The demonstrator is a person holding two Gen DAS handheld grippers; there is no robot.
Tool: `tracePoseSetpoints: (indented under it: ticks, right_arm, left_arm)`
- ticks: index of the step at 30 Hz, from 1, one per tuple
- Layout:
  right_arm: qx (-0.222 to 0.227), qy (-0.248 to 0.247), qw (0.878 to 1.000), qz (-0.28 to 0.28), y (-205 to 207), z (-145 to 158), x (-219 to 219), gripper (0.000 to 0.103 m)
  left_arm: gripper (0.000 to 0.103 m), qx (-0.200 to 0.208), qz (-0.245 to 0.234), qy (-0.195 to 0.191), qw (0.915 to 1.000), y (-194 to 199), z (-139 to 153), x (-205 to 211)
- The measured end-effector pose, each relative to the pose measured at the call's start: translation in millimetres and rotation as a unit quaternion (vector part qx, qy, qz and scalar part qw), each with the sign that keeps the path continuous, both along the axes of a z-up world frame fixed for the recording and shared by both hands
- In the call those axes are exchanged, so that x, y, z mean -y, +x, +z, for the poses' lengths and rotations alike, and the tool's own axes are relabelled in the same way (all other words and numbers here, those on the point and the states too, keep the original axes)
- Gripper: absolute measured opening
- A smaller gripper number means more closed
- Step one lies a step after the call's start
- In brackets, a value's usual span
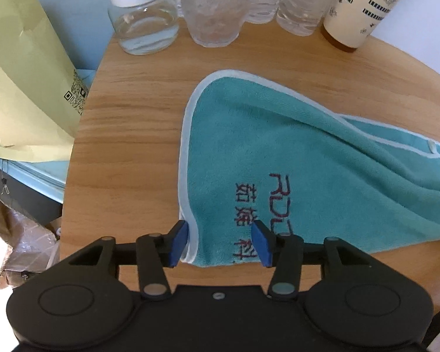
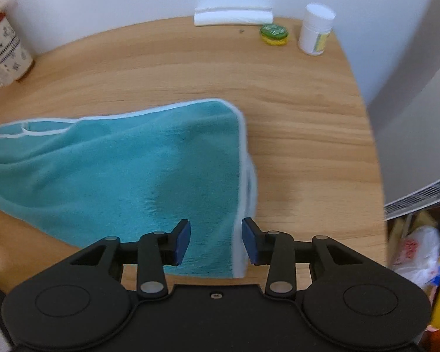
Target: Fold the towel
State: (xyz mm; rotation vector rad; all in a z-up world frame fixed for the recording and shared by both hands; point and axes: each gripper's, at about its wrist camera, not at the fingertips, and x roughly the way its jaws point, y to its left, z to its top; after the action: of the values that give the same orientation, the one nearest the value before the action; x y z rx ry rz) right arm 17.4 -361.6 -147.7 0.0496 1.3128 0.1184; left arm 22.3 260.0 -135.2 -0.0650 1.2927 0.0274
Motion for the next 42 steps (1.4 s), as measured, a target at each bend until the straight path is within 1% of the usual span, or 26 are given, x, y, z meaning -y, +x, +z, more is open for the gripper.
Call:
tracePoseSetpoints:
  ticks: [1,2,3,4,5,7,8,11,14,16,17,18,19,20,21,23,26,28,29,31,32,34,36,39,42]
  right_arm:
    - [-0.008,0.003,1.000,0.003,2,-2,0,0.036]
    - [-0.012,0.003,1.000,0.005,3,-4,0,0.029]
    - [-0.018,0.003,1.000,0.003,4,-5,0,0.016]
    - [-0.025,0.009,1.000,0.002,4,-7,0,0.011]
    - [-0.028,0.014,0.999,0.002,4,-8,1,0.009]
    - [-0.028,0.006,1.000,0.002,1,-7,0,0.009]
    - [-0.027,0.000,1.000,-0.004,-1,-7,2,0.010]
    - [-0.024,0.014,0.999,-0.027,-5,-9,9,0.011]
    - [-0.018,0.007,0.999,-0.042,-6,-12,13,0.012]
    - [-0.014,0.012,0.999,-0.049,-5,-12,16,0.012]
    - [-0.013,0.017,0.998,-0.051,-4,-11,17,0.013]
    - [-0.011,0.024,0.998,-0.053,-3,-11,18,0.020]
    - [-0.013,0.029,0.998,-0.053,-2,-12,19,0.025]
    - [-0.018,0.033,0.998,-0.051,-1,-13,20,0.032]
    - [-0.022,0.036,0.998,-0.048,-1,-14,20,0.034]
    - [-0.027,0.044,0.998,-0.045,-2,-16,20,0.034]
    - [-0.021,0.066,0.996,-0.056,-3,-19,22,0.032]
    - [-0.028,0.065,0.996,-0.049,-2,-23,20,0.027]
    - [-0.031,0.055,0.997,-0.041,-1,-24,18,0.023]
    - [-0.032,0.056,0.997,-0.035,1,-26,17,0.008]
    - [-0.031,0.058,0.997,-0.035,1,-26,17,0.008]
    - [-0.030,0.057,0.997,-0.033,1,-25,17,0.007]
    - [-0.026,0.054,0.998,-0.031,-2,-23,16,0.006]
    - [-0.006,0.067,0.997,-0.044,-11,-8,23,0.006]
    - [0.001,0.078,0.995,-0.061,-24,0,32,0.006]
  left_arm:
    - [0.041,0.001,0.001,-0.001,1.0000,1,0,0]
    - [0.028,0.003,0.000,-0.002,1.0000,1,0,0]
    - [0.021,0.006,-0.004,-0.004,1.0000,0,1,1]
    - [0.021,0.008,-0.007,-0.002,0.9999,0,2,1]
    - [0.021,0.009,-0.009,0.002,0.9999,-1,3,2]
    - [0.021,0.005,-0.009,0.004,0.9999,-1,2,2]
    - [0.022,0.005,-0.008,0.001,1.0000,-2,2,2]
    - [0.022,0.005,-0.003,-0.003,1.0000,-2,4,0]
    - [0.022,0.001,0.001,-0.004,1.0000,-2,4,-3]
    - [0.024,-0.001,0.001,-0.007,1.0000,-2,4,-3]
    - [0.024,-0.001,0.001,-0.010,1.0000,-2,4,-4]
    - [0.024,-0.001,0.001,-0.012,0.9999,-2,4,-4]
    - [0.024,-0.001,0.001,-0.014,0.9999,-2,3,-4]
    - [0.024,-0.001,0.001,-0.014,0.9999,-2,3,-4]
    - [0.024,-0.001,-0.001,-0.015,0.9999,-2,3,-3]
    - [0.024,0.001,-0.002,-0.014,0.9999,-3,3,-2]
    - [0.023,0.001,0.000,-0.013,0.9999,-3,1,-1]
    - [0.022,0.002,0.000,-0.013,0.9999,-3,0,0]
    - [0.020,0.004,-0.002,-0.014,0.9999,-3,0,0]
    - [0.017,0.006,-0.003,-0.008,0.9999,-3,1,2]
    - [0.013,0.009,-0.003,-0.003,1.0000,-3,2,3]
    - [0.009,0.015,0.001,0.000,0.9999,-4,5,2]
    - [0.004,0.017,0.007,-0.011,0.9998,-7,7,-1]
    - [0.003,0.020,0.016,-0.026,0.9993,-12,10,-5]
    - [0.003,0.023,0.019,-0.020,0.9994,-18,9,-8]
